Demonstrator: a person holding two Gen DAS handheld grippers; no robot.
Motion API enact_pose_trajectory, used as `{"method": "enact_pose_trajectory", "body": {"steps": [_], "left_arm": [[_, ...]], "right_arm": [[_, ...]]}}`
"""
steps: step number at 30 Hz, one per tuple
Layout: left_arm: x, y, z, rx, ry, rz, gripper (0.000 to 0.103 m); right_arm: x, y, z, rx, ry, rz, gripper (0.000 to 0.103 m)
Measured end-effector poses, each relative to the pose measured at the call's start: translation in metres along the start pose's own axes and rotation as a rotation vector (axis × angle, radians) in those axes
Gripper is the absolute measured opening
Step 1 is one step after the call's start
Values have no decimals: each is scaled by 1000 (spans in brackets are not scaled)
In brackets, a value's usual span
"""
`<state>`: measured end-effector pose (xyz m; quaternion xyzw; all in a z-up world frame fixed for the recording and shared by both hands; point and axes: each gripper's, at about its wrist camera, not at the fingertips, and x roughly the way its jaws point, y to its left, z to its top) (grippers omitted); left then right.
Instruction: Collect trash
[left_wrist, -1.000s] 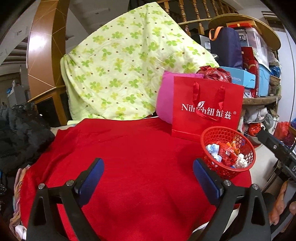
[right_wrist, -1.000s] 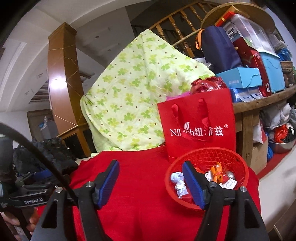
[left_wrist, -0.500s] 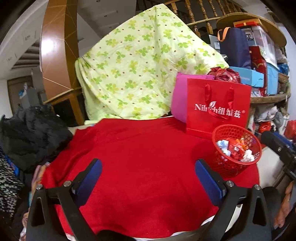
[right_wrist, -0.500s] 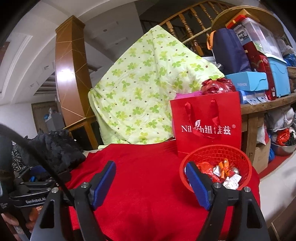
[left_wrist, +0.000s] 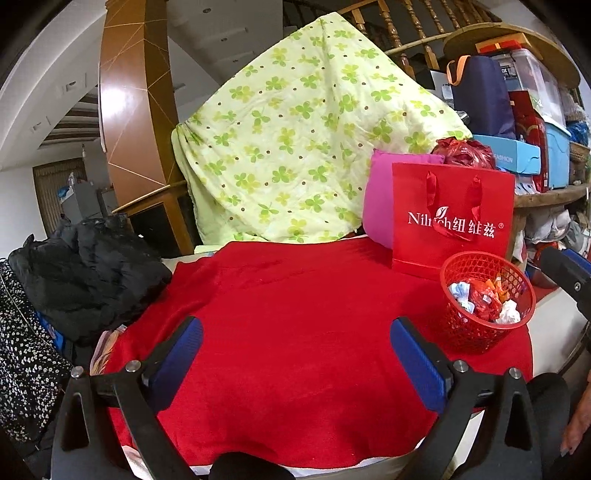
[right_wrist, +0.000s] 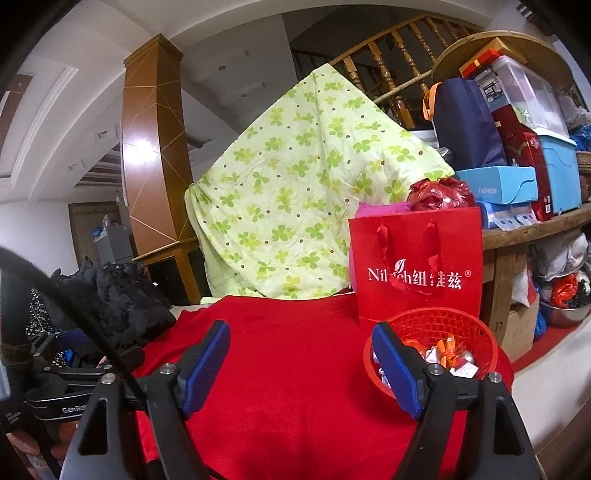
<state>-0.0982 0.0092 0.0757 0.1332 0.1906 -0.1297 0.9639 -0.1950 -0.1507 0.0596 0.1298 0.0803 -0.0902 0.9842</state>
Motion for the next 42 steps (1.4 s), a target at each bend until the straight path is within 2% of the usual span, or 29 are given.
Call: {"method": "enact_pose_trajectory", "body": {"steps": [16,42], "left_arm": [[-11,8,10,-45,16,8,101],[-24,-6,15,-21,0,-12,101]], "right_arm": [[-16,3,6,-56,11,-26,82],[-40,1,10,-93,-38,-70,85]]}}
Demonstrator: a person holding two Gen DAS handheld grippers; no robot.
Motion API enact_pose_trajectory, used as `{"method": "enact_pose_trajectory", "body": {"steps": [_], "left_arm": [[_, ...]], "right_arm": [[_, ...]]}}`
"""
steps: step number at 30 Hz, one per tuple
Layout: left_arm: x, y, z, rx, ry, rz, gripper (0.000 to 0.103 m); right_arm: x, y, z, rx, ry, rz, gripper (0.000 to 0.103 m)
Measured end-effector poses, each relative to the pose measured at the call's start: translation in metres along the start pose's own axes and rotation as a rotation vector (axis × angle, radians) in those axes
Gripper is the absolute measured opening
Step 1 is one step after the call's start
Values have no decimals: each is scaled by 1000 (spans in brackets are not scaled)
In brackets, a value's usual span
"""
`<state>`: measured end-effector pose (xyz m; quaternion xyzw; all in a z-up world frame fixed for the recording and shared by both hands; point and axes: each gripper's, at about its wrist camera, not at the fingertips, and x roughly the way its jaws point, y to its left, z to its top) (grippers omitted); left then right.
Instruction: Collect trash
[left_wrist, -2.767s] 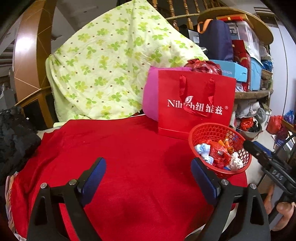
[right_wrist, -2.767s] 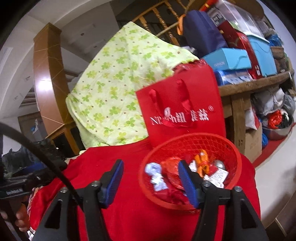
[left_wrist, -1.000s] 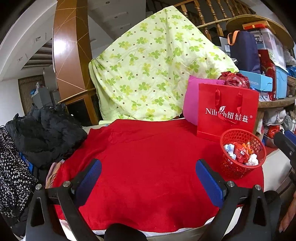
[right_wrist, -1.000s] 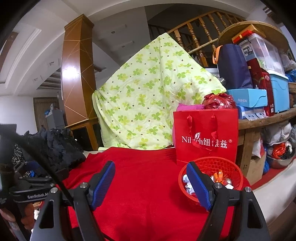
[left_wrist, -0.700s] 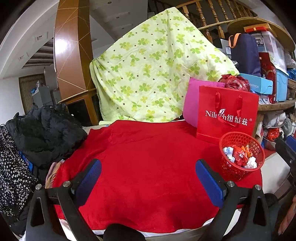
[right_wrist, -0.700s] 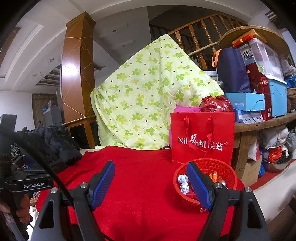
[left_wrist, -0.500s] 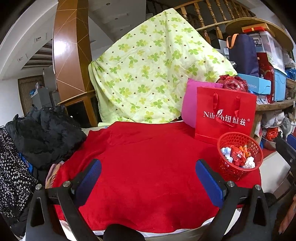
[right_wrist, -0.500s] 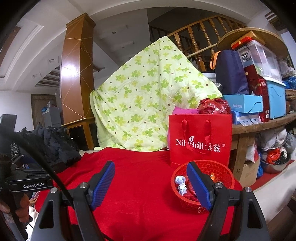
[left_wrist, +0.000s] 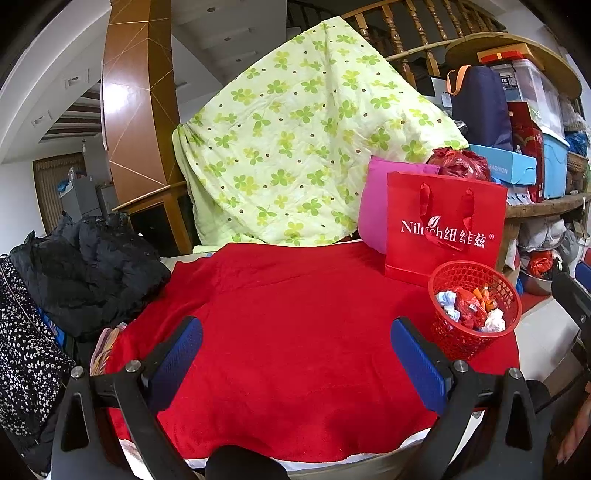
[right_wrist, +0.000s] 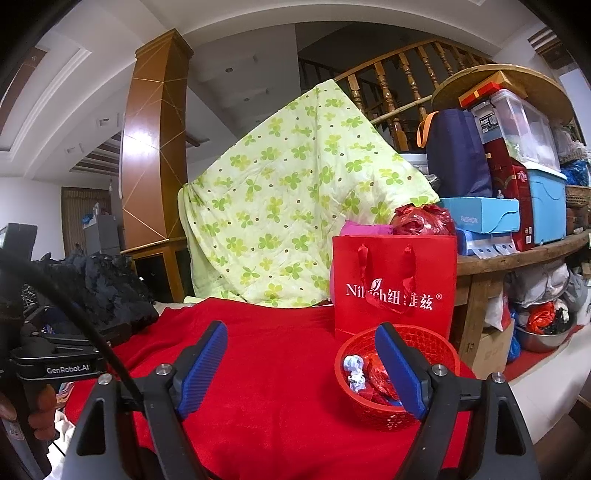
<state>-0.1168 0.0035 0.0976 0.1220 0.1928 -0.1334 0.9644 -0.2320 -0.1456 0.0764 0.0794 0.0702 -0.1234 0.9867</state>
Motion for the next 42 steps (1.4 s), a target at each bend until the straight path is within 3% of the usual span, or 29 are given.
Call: {"method": "enact_pose_trajectory", "body": {"steps": [42], "left_arm": [[-3,-1,-6,35,4,-29,101]], "right_arm": [[-13,7,2,-14,-33,-13,86]]}}
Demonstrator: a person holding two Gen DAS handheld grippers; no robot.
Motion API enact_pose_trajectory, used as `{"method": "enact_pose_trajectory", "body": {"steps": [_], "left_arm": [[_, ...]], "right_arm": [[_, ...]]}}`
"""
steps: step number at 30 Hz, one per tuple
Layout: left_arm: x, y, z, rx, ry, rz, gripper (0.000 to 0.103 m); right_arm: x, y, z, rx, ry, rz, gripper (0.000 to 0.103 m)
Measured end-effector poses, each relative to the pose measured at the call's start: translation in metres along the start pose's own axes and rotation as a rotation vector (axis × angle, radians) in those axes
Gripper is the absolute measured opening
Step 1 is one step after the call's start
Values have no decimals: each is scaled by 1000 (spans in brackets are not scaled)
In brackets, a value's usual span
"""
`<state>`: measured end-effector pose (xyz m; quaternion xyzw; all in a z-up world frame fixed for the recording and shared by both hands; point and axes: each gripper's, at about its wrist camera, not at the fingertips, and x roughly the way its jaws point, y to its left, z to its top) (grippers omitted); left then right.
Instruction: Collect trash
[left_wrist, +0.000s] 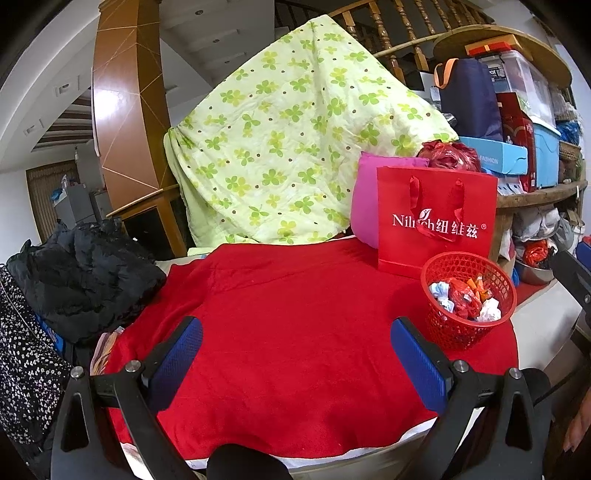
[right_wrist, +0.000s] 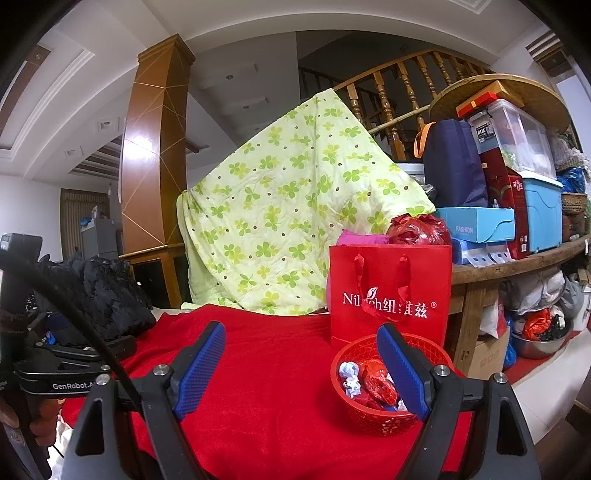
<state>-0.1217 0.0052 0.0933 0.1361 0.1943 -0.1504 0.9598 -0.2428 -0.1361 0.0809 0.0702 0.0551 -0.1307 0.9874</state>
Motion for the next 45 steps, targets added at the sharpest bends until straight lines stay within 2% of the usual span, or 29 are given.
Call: {"method": "enact_pose_trajectory", "body": {"steps": [22,45], "left_arm": [[6,5,-3,23,9,12,101],[12,10,-9,33,23,24,101]], "right_arm": [[8,-7,-4,-4,54,-25,87],[14,-9,-2,1,70,-27,87]]}}
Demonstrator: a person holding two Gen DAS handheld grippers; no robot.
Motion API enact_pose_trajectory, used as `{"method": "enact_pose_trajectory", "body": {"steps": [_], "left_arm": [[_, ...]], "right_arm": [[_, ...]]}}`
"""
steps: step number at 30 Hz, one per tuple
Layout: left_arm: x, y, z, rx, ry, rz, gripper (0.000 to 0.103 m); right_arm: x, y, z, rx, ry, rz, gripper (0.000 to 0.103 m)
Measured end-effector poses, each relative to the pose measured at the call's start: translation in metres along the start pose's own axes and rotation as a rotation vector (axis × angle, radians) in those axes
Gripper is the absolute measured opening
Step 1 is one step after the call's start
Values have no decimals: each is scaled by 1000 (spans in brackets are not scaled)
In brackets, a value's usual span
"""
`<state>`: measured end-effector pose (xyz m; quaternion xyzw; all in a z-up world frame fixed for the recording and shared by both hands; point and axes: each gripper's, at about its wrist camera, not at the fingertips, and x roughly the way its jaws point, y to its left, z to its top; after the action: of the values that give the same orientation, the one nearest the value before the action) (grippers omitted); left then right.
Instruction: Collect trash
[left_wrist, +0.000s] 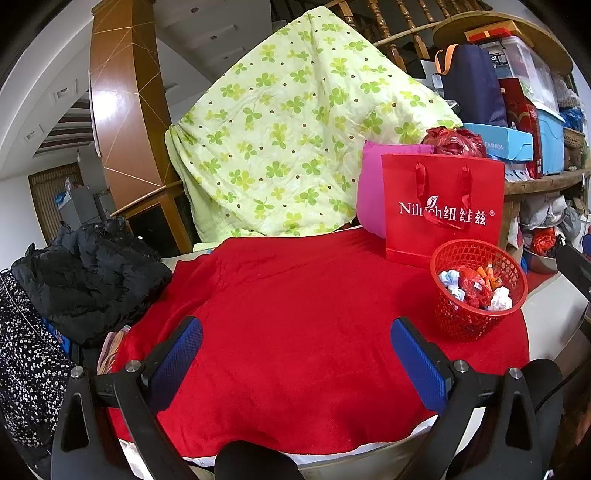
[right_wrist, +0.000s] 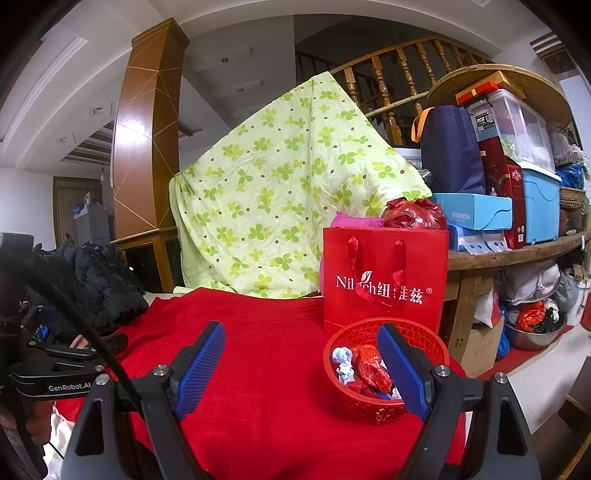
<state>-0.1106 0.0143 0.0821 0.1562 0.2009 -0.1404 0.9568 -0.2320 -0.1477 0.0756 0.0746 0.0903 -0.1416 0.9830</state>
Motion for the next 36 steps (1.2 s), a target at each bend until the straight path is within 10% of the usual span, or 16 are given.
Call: {"method": "enact_pose_trajectory", "body": {"steps": [36], "left_arm": [[8,4,-13,-2,19,1,101]], "right_arm": [[5,4,-8,-17,12,9,87]]}}
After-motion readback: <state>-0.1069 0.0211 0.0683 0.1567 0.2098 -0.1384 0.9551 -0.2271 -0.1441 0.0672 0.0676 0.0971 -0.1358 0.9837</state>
